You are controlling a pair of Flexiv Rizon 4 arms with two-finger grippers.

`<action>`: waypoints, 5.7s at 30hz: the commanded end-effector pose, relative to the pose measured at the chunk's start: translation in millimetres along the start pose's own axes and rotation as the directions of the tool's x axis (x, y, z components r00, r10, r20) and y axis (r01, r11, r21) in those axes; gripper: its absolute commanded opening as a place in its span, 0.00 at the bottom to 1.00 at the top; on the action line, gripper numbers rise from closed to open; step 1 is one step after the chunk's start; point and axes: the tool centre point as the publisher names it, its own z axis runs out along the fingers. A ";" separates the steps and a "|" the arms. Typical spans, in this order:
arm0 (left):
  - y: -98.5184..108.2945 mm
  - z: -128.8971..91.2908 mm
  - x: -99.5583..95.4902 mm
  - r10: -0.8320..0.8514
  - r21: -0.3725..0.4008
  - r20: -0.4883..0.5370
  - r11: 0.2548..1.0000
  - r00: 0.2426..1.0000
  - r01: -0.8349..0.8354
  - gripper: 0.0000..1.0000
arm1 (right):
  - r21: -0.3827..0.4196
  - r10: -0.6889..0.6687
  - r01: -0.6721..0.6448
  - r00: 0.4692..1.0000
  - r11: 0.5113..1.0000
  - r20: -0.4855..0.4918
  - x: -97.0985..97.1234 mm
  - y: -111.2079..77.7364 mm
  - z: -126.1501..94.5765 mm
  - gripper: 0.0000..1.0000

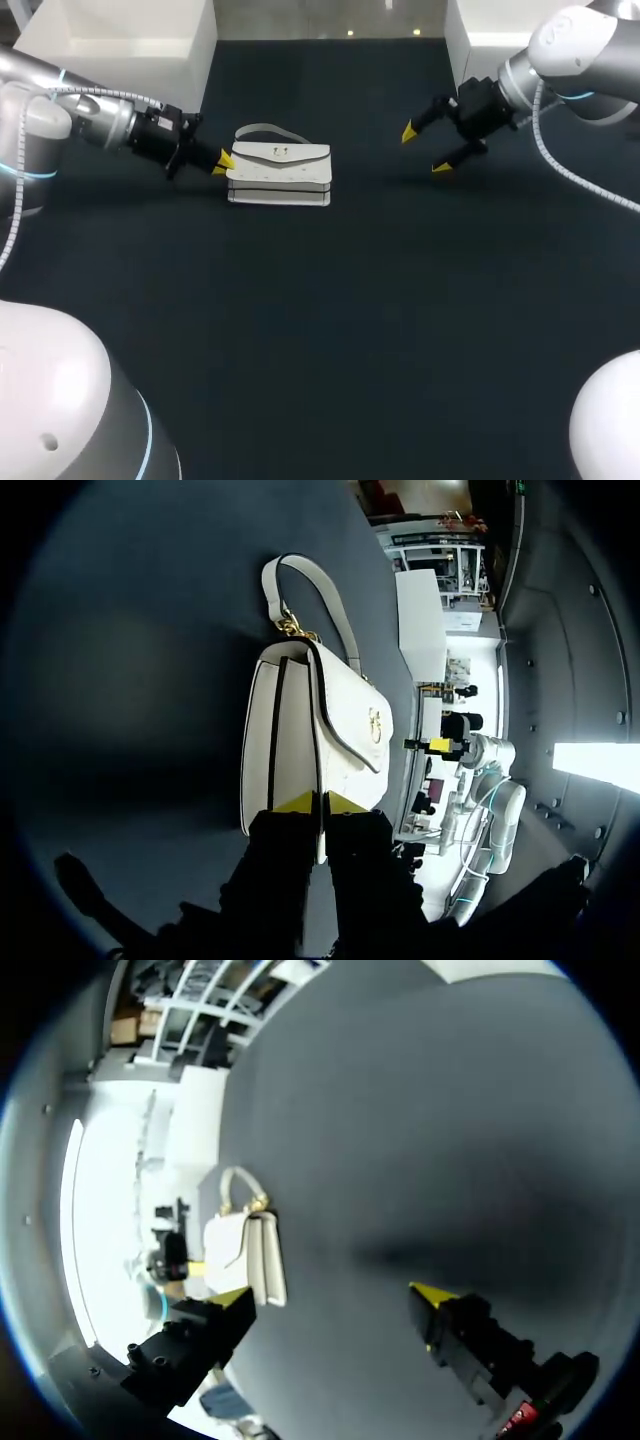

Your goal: Pick up the bag, open it, inspect its contents, close it, and place it on the opposite side

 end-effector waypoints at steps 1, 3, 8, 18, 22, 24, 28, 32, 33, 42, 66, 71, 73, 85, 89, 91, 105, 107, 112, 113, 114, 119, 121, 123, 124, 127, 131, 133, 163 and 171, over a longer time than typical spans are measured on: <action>2.2 -0.5 0.7 -0.001 0.005 0.001 1.000 1.000 0.001 0.00 | 0.001 0.001 -0.001 1.000 1.000 0.003 0.7 -0.2 -0.1 1.00; 2.2 -0.5 0.7 -0.001 0.005 0.001 1.000 1.000 0.001 0.00 | 0.001 0.001 -0.001 1.000 1.000 0.003 0.7 -0.2 -0.1 1.00; -0.8 -6.6 -4.0 0.003 0.018 0.004 1.000 1.000 -0.003 0.00 | -0.016 -0.022 0.023 0.999 1.000 0.046 -5.6 0.6 -7.5 1.00; -10.9 -58.3 -35.7 0.046 0.046 -0.008 0.998 0.999 -0.045 0.00 | -0.049 -0.051 0.060 0.983 0.997 0.177 -43.6 8.3 -56.3 1.00; -17.5 -81.3 -51.2 0.068 0.045 0.000 0.997 0.998 -0.068 0.00 | -0.044 -0.064 0.079 0.960 0.996 0.272 -59.0 14.9 -72.3 1.00; -20.3 -92.2 -56.9 0.083 0.048 0.020 0.995 0.996 -0.084 0.00 | -0.045 -0.064 0.084 0.940 0.995 0.335 -66.1 20.3 -80.8 1.00; -25.2 -115.0 -68.0 0.097 0.069 0.071 0.992 0.993 -0.102 0.00 | -0.046 -0.067 0.097 0.899 0.994 0.433 -73.2 29.4 -95.6 1.00; -29.6 -137.8 -81.3 0.092 0.092 0.102 0.990 0.990 -0.102 0.00 | -0.067 -0.066 0.113 0.867 0.991 0.494 -72.9 33.2 -108.2 1.00; -30.7 -143.5 -85.3 0.087 0.102 0.110 0.990 0.990 -0.098 0.00 | -0.074 -0.063 0.116 0.860 0.990 0.507 -72.2 34.0 -110.8 1.00; -35.5 -181.3 -118.3 0.062 0.131 0.159 0.988 0.985 -0.083 0.00 | -0.073 -0.060 0.131 0.794 0.989 0.604 -78.4 48.8 -135.0 1.00; -79.3 -266.0 -164.1 0.092 0.097 0.139 0.990 0.986 -0.106 0.00 | -0.058 -0.051 0.117 0.754 0.991 0.654 -77.1 53.4 -146.3 1.00; -93.7 -274.0 -172.9 0.093 0.093 0.153 0.990 0.984 -0.108 0.00 | -0.058 -0.051 0.117 0.754 0.991 0.654 -77.1 53.4 -146.3 1.00; -98.5 -277.9 -176.3 0.094 0.089 0.156 0.990 0.983 -0.109 0.00 | -0.058 -0.051 0.117 0.754 0.991 0.654 -77.1 53.4 -146.3 1.00; -119.9 -302.0 -194.0 0.104 0.056 0.109 0.992 0.989 -0.111 0.00 | -0.058 -0.051 0.117 0.754 0.991 0.654 -77.1 53.4 -146.3 1.00; -127.4 -299.0 -197.0 0.111 0.019 0.103 0.993 0.988 -0.114 0.00 | -0.058 -0.051 0.117 0.754 0.991 0.654 -77.1 53.4 -146.3 1.00; -133.3 -299.3 -198.6 0.117 0.001 0.101 0.993 0.988 -0.118 0.00 | -0.058 -0.051 0.117 0.754 0.991 0.654 -77.1 53.4 -146.3 1.00; -147.8 -297.4 -187.8 0.161 -0.049 0.093 0.986 0.983 -0.157 0.46 | -0.058 -0.051 0.117 0.754 0.991 0.654 -77.1 53.4 -146.3 1.00; -146.8 -298.9 -186.0 0.162 -0.044 0.095 0.986 0.982 -0.158 0.78 | -0.058 -0.051 0.117 0.754 0.991 0.654 -77.1 53.4 -146.3 1.00; -137.9 -305.2 -176.2 0.173 -0.018 0.096 0.985 0.980 -0.172 0.94 | -0.058 -0.051 0.117 0.754 0.991 0.654 -77.1 53.4 -146.3 1.00; -135.3 -307.2 -173.7 0.177 -0.010 0.097 0.984 0.980 -0.177 0.94 | -0.058 -0.051 0.117 0.754 0.991 0.654 -77.1 53.4 -146.3 1.00; -131.8 -308.8 -170.8 0.180 -0.003 0.098 0.984 0.979 -0.180 0.93 | -0.058 -0.051 0.117 0.754 0.991 0.654 -77.1 53.4 -146.3 1.00; -114.9 -312.2 -158.1 0.176 0.022 0.124 0.983 0.977 -0.180 0.90 | -0.058 -0.051 0.117 0.754 0.991 0.654 -77.1 53.4 -146.3 1.00; -106.5 -310.6 -153.3 0.166 0.027 0.140 0.985 0.976 -0.172 0.88 | -0.058 -0.051 0.117 0.754 0.991 0.654 -77.1 53.4 -146.3 1.00; -97.9 -310.7 -149.0 0.147 0.034 0.168 0.987 0.975 -0.155 0.88 | -0.058 -0.051 0.117 0.754 0.991 0.654 -77.1 53.4 -146.3 1.00; -93.7 -310.6 -146.9 0.136 0.035 0.187 0.989 0.973 -0.145 0.89 | -0.058 -0.051 0.117 0.754 0.991 0.654 -77.1 53.4 -146.3 1.00; -79.9 -311.1 -137.4 0.100 0.056 0.262 0.991 0.960 -0.119 1.00 | -0.058 -0.051 0.117 0.754 0.991 0.654 -77.1 53.4 -146.3 1.00; -60.7 -313.4 -118.1 0.077 0.080 0.343 0.991 0.936 -0.111 1.00 | -0.058 -0.051 0.117 0.754 0.991 0.654 -77.1 53.4 -146.3 1.00; -51.9 -313.2 -106.7 0.067 0.088 0.393 0.990 0.917 -0.110 1.00 | -0.058 -0.051 0.117 0.754 0.991 0.654 -77.1 53.4 -146.3 1.00; 9.9 -252.5 6.4 -0.002 0.125 0.809 0.977 0.587 -0.170 1.00 | -0.058 -0.051 0.117 0.754 0.991 0.654 -77.1 53.4 -146.3 1.00; 7.4 -239.5 13.7 -0.004 0.126 0.822 0.976 0.570 -0.175 1.00 | -0.058 -0.051 0.117 0.754 0.991 0.654 -77.1 53.4 -146.3 1.00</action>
